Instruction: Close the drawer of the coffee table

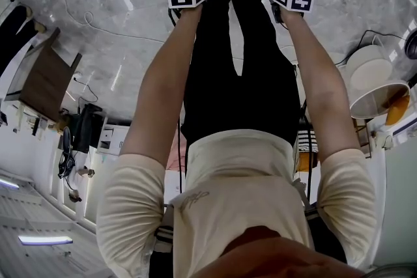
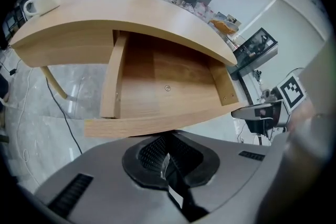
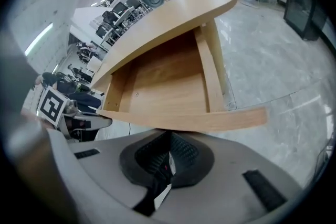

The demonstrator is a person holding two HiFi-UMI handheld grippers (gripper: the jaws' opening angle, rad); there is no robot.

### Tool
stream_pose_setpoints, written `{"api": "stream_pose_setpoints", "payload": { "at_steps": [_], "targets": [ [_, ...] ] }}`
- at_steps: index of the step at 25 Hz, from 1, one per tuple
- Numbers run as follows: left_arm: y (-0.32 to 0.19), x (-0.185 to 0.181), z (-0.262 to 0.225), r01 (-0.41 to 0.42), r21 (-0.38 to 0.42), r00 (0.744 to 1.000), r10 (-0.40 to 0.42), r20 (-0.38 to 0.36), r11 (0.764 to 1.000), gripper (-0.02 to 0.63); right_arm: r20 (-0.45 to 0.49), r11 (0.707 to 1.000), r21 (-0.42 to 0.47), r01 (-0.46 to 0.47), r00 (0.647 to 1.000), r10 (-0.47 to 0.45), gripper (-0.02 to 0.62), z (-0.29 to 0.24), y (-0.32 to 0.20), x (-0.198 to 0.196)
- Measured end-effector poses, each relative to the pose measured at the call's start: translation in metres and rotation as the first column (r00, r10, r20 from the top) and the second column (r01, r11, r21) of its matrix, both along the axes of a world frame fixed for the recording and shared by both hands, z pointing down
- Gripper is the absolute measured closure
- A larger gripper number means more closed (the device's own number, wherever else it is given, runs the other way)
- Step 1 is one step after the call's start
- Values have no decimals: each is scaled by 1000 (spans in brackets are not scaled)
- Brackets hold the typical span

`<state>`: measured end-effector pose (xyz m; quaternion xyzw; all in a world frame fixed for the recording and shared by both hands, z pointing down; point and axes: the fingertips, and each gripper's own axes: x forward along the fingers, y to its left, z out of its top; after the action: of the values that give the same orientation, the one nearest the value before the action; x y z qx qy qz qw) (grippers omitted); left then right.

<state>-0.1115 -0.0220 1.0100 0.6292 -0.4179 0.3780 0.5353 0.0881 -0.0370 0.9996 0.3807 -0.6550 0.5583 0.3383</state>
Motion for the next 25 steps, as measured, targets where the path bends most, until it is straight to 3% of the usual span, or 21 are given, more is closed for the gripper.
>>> {"api": "stream_pose_setpoints", "payload": {
  "at_steps": [9,25],
  "targets": [
    [-11,6,-12,-55,20,998,55,-5,998,601,-16,998,-44,-45,999,44,601,-6,-14,3],
    [-62,4,-10,-100,49,995,99,4,994,601,2,1000,15,11,1000,-11,601,-12,-62,-1]
  ]
}}
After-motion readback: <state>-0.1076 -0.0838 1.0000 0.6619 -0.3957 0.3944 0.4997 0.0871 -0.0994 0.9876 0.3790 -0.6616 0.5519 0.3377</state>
